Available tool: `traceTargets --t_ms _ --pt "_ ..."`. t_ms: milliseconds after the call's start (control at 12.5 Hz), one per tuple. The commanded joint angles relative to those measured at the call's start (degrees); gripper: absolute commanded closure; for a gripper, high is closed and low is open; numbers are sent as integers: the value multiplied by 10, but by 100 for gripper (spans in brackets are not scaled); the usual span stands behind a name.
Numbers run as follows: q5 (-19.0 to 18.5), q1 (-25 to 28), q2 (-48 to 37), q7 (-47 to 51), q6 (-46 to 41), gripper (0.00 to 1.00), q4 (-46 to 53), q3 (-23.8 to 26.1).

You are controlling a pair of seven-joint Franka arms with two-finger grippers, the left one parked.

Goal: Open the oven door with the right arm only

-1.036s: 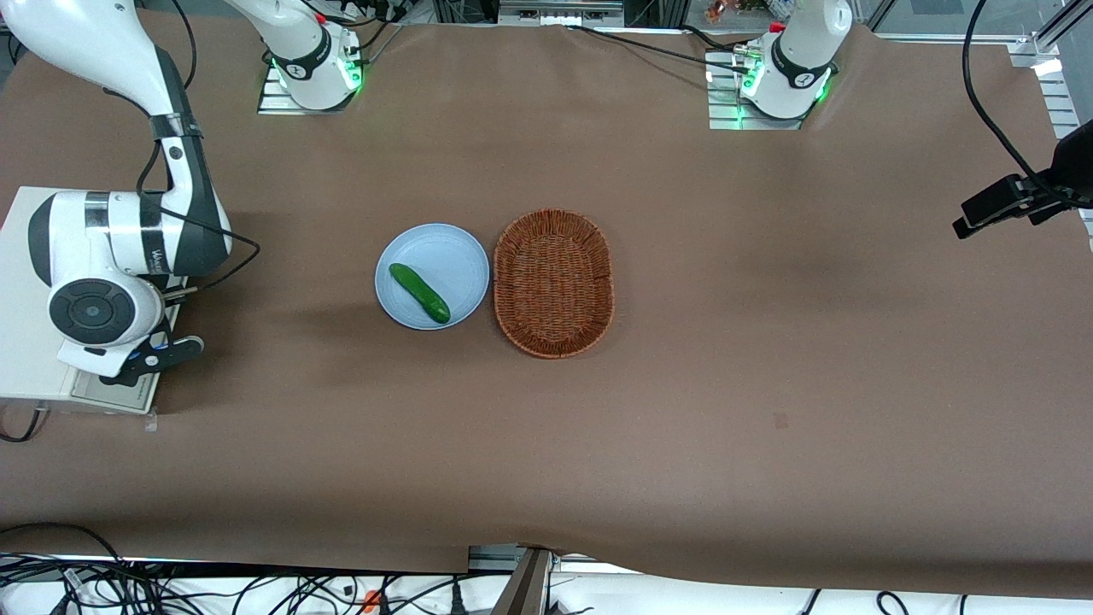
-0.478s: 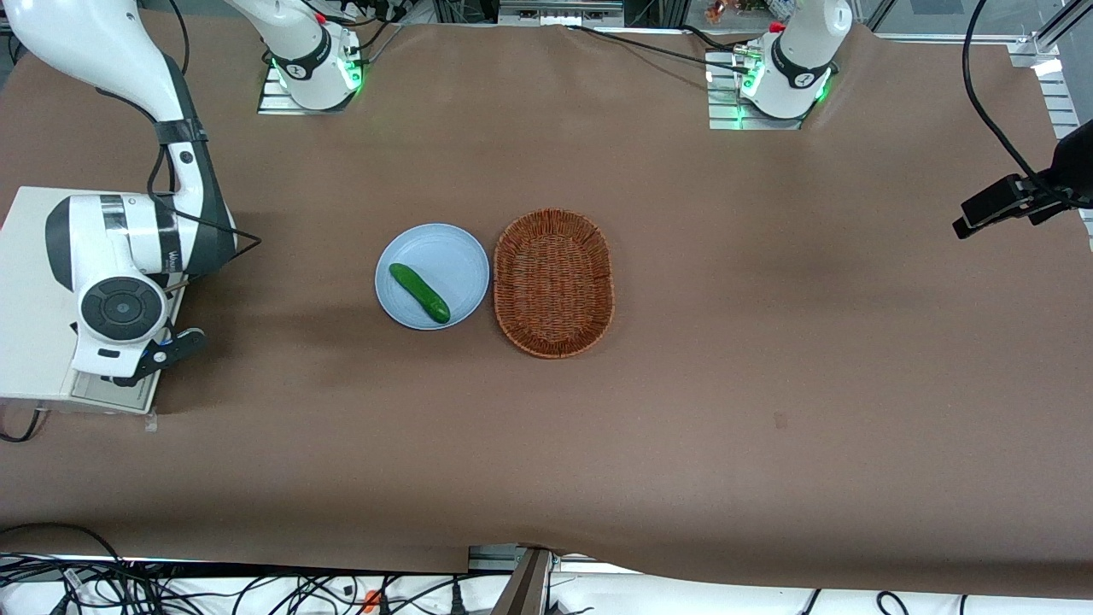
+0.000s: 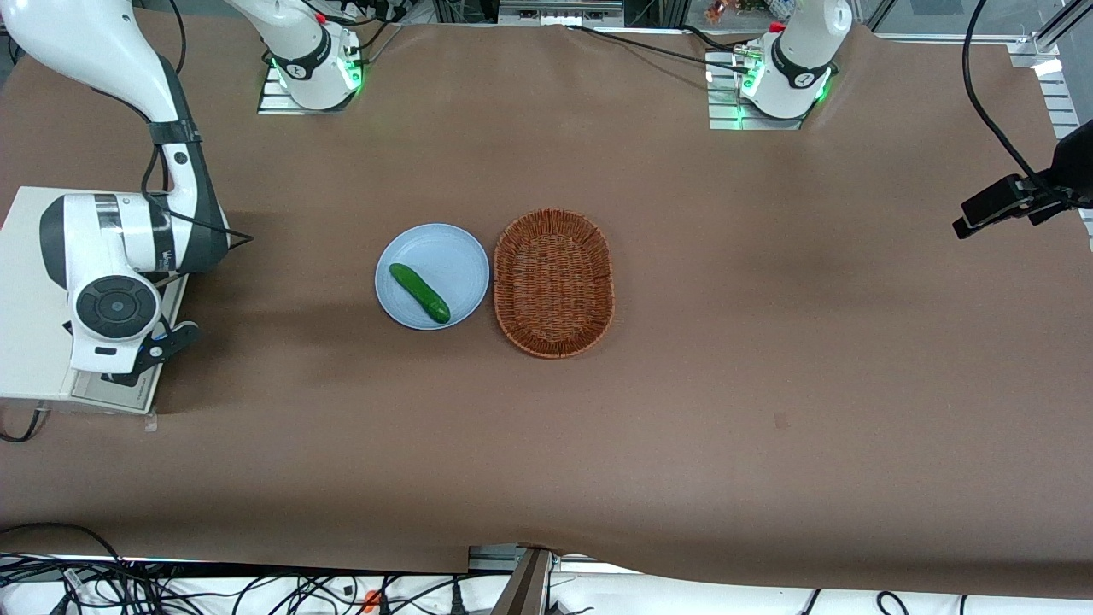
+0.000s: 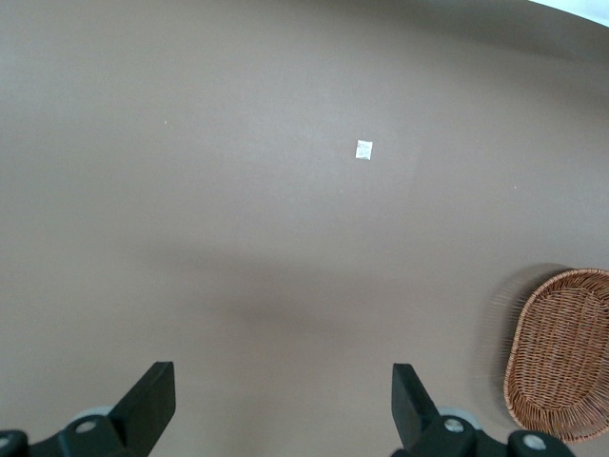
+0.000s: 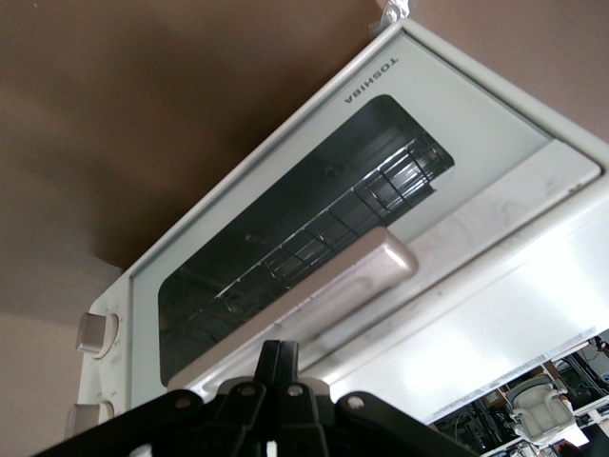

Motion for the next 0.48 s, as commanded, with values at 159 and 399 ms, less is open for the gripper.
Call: traceTargets --t_ms 159,399 --pt "-11 -3 -19 -21 44 100 -39 -18" --pt "-10 0 -18 -20 48 100 -37 -19"
